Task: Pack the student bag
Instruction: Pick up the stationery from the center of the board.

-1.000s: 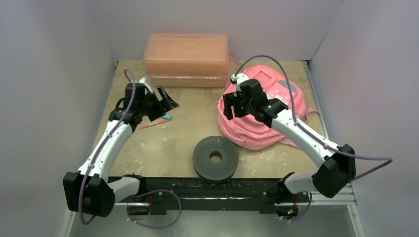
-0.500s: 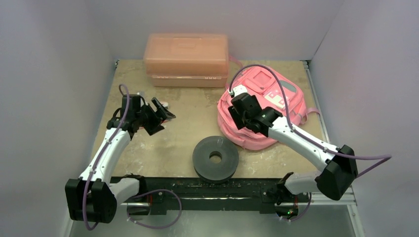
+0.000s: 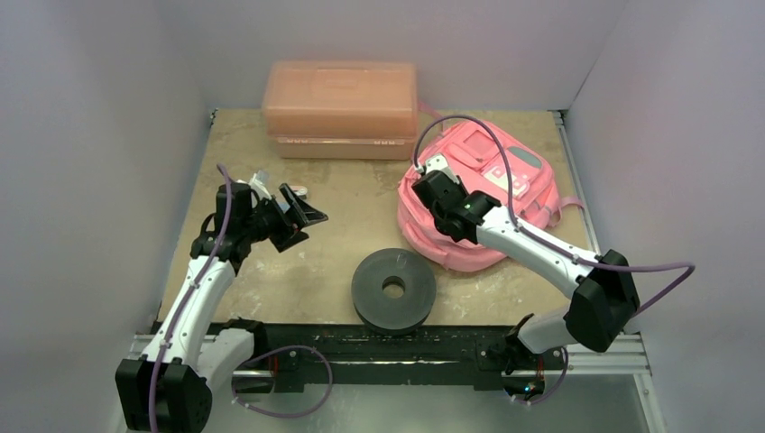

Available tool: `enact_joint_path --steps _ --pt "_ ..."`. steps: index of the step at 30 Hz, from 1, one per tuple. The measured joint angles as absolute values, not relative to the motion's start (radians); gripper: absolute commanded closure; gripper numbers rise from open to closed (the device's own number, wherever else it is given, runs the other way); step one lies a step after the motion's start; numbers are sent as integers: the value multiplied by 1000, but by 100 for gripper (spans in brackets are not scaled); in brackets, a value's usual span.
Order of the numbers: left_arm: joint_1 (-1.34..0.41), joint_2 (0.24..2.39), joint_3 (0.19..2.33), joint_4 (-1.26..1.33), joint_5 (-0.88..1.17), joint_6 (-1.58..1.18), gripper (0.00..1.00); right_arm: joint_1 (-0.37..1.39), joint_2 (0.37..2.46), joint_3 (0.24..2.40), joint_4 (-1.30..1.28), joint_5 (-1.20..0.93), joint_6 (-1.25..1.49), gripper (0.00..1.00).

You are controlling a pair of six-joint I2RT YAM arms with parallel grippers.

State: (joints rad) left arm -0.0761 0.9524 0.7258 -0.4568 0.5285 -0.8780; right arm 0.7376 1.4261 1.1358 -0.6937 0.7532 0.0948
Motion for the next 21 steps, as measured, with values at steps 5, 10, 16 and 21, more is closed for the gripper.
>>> enact_joint_path --steps 5,10,16,21 --pt "-76 930 722 -457 550 -863 13 738 1433 1156 -703 765 91 91" --pt "-76 930 721 -456 563 -860 13 738 1459 1189 -731 773 92 68" --pt "-76 929 721 -451 580 -861 14 737 1455 1191 -737 803 86 51" --pt "-76 929 721 -441 583 -861 14 728 1420 1171 -739 808 91 45"
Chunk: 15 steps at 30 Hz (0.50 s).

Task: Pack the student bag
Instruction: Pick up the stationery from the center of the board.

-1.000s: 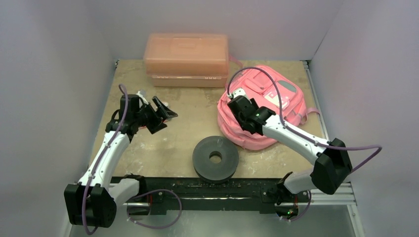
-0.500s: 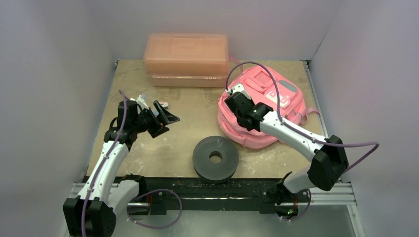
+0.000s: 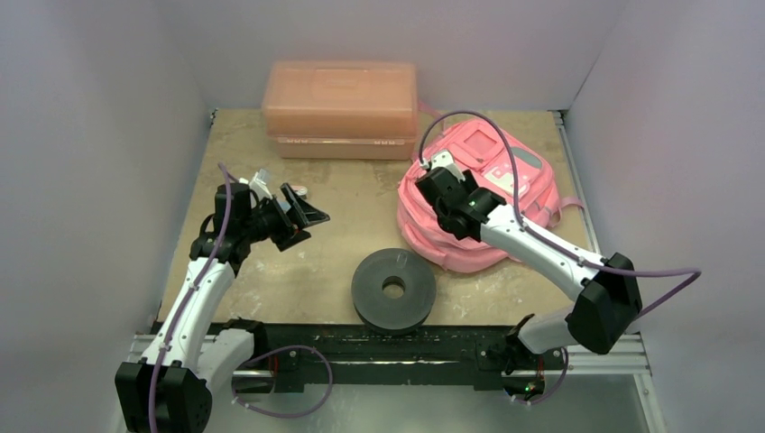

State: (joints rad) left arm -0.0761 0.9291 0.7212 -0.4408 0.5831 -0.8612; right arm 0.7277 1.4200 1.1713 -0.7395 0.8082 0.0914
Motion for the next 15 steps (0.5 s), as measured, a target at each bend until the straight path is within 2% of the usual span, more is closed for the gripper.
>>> enact_joint_path --steps 6,9,12,15 --pt "-76 929 720 -437 583 -861 15 712 1371 1160 -742 808 109 42" --pt "-76 926 711 -429 583 -868 15 701 1352 1140 -726 801 109 48" --pt "-76 921 694 -426 583 -881 15 691 1382 1137 -708 795 113 66" --pt "-76 922 689 -432 577 -894 15 691 1422 1137 -696 791 121 91"
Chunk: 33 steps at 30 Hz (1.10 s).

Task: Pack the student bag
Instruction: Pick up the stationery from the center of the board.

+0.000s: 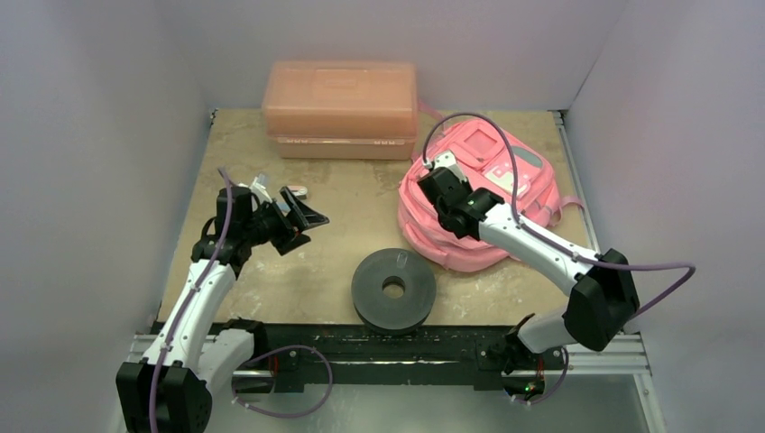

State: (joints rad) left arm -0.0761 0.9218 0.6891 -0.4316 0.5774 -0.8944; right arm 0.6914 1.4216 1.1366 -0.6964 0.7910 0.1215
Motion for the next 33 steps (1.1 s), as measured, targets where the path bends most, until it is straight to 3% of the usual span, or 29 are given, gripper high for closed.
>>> enact_joint_path --steps 1,2,9,18,22,33 --pt "-76 922 689 -437 563 -899 15 691 1430 1136 -694 786 122 99" --pt "-75 922 690 -442 554 -900 14 688 1431 1133 -691 782 114 100" --pt "27 995 723 -573 394 -954 20 674 1383 1119 -666 706 75 100" --pt "97 1276 870 -697 103 -1119 28 662 1284 1095 -620 597 53 100" --pt "131 1399 929 -765 29 -1214 37 662 1270 1082 -611 559 50 100" --pt "137 1658 1147 -957 -72 -1458 40 661 1220 1053 -587 519 44 100"
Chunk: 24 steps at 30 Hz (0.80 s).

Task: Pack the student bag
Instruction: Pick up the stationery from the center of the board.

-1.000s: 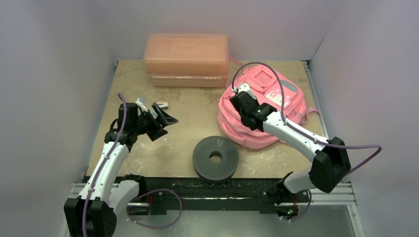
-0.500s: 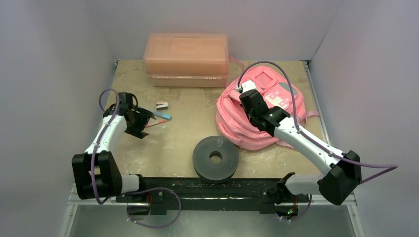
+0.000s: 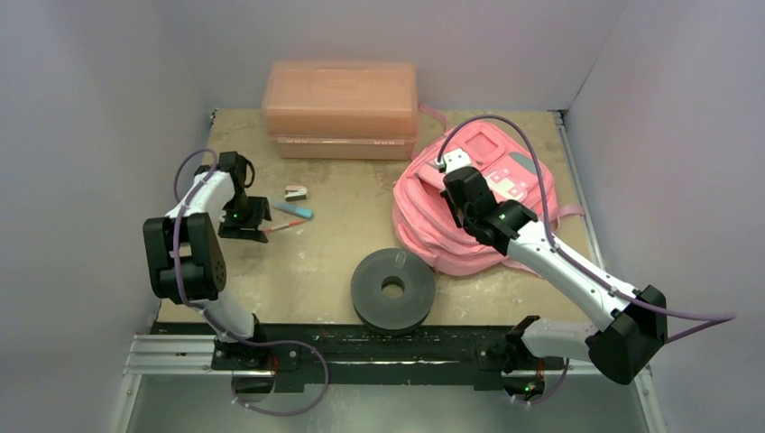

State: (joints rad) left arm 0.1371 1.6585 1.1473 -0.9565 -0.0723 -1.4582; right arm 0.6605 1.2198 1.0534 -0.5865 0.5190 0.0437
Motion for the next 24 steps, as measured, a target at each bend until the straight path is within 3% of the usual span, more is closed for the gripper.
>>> enact_joint_path --steps 11,12,15,17,20,24 --pt "136 1842 1234 -976 -65 -1608 44 661 1219 1043 -573 503 41 100" --pt "135 1851 1234 -977 -63 -1615 47 661 1219 1043 -573 503 41 100" --pt "134 1882 1250 -983 -59 -1633 71 661 1219 1043 -573 503 41 100" --pt "130 1890 1261 -980 -61 -1636 78 661 1219 1043 -574 503 41 100" --pt "126 1889 1255 -969 -64 -1638 100 661 1219 1043 -574 503 41 100" --pt "123 1858 1225 -948 -70 -1601 100 661 1217 1043 -574 499 41 100"
